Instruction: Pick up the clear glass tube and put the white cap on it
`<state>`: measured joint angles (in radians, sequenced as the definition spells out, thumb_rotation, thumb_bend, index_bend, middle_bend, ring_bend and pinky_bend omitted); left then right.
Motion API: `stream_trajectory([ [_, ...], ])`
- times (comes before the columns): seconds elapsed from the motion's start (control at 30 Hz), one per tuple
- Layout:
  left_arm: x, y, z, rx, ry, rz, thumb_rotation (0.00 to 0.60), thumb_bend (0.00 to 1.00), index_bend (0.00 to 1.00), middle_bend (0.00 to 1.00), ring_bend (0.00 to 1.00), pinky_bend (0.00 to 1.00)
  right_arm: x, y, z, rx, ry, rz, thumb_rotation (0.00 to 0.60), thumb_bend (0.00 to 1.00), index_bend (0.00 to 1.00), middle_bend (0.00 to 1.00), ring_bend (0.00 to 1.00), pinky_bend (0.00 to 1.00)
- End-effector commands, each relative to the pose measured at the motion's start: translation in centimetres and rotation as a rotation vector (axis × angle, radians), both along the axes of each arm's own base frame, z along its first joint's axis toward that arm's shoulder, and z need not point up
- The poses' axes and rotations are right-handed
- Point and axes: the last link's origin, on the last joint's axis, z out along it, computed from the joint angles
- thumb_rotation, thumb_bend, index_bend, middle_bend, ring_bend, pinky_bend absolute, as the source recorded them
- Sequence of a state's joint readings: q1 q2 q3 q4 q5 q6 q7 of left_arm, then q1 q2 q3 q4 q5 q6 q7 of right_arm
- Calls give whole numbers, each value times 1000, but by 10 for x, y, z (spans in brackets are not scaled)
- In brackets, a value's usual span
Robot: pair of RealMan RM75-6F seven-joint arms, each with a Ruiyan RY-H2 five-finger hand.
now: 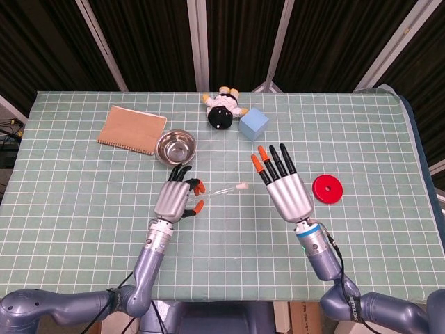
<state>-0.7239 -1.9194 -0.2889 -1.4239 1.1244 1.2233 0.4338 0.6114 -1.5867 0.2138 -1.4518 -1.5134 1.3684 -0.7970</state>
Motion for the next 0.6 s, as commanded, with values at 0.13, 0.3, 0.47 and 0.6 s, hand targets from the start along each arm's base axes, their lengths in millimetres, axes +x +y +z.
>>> stream_trajectory([
  [0.13, -21, -3, -2, -51, 166, -74, 600, 587, 563, 590, 122, 0, -4, -2, 13, -16, -15, -17, 600, 436, 0, 0, 0, 0],
  [0.3, -34, -6, -5, -87, 275, -97, 600, 587, 563, 588, 122, 0, -5, 0, 17, -7, -26, -21, 600, 436, 0, 0, 0, 0],
  [0.47, -40, -8, -7, -103, 326, -96, 600, 585, 546, 554, 122, 0, -8, 3, 18, 0, -36, -29, 600, 436, 0, 0, 0, 0],
  [0.6, -43, -9, -6, -107, 347, -80, 600, 575, 526, 509, 122, 0, -10, 4, 21, 1, -42, -37, 600, 436, 0, 0, 0, 0],
])
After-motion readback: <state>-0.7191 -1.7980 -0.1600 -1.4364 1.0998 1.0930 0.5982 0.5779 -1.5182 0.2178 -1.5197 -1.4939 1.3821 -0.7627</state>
